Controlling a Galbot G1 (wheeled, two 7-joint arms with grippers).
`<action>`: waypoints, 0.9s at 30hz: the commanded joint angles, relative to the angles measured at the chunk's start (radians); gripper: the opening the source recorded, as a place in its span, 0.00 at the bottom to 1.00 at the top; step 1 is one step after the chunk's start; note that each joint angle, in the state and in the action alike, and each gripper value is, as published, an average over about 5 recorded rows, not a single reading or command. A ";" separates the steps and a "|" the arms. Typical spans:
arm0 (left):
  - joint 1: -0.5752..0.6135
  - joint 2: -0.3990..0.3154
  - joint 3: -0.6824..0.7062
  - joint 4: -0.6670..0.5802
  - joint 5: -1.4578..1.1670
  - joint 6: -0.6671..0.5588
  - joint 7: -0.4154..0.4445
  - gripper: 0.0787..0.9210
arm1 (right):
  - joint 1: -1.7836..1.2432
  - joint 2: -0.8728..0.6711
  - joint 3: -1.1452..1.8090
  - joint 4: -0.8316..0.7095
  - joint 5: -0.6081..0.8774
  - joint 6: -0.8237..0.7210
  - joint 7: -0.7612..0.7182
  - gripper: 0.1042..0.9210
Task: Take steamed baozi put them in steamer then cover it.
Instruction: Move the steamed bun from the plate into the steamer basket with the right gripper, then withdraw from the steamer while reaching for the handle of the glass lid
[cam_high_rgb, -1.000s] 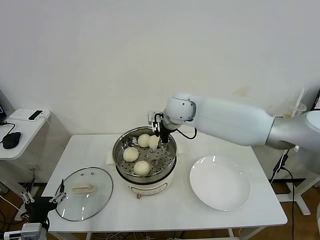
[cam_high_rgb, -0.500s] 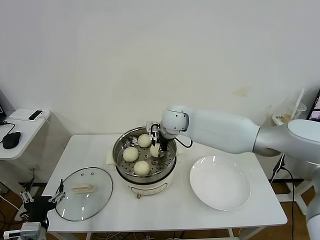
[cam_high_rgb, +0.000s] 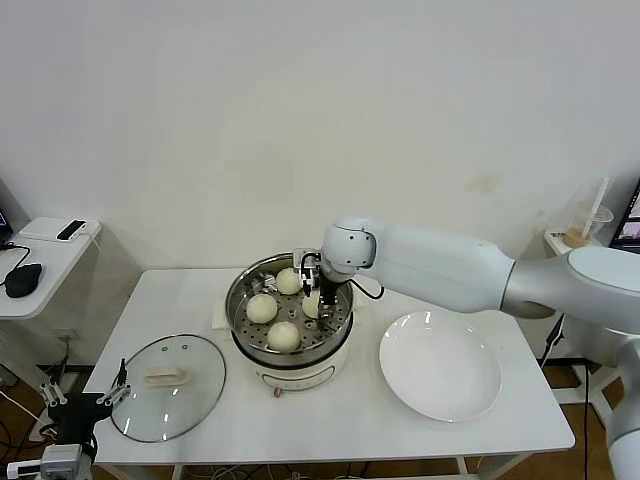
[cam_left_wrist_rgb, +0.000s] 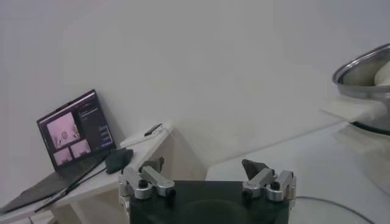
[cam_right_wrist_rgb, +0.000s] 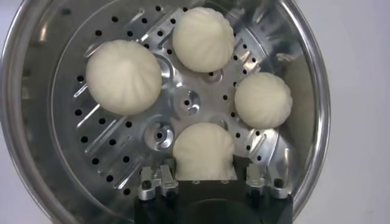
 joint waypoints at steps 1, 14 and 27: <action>0.000 0.000 -0.001 -0.002 0.000 0.001 0.000 0.88 | 0.035 -0.044 0.028 0.046 -0.001 -0.001 -0.012 0.80; -0.004 -0.003 0.009 -0.009 0.001 0.002 0.000 0.88 | -0.082 -0.279 0.307 0.264 0.098 0.045 0.273 0.88; -0.015 -0.013 0.029 0.001 0.015 0.002 0.001 0.88 | -0.882 -0.435 1.038 0.517 -0.059 0.404 0.656 0.88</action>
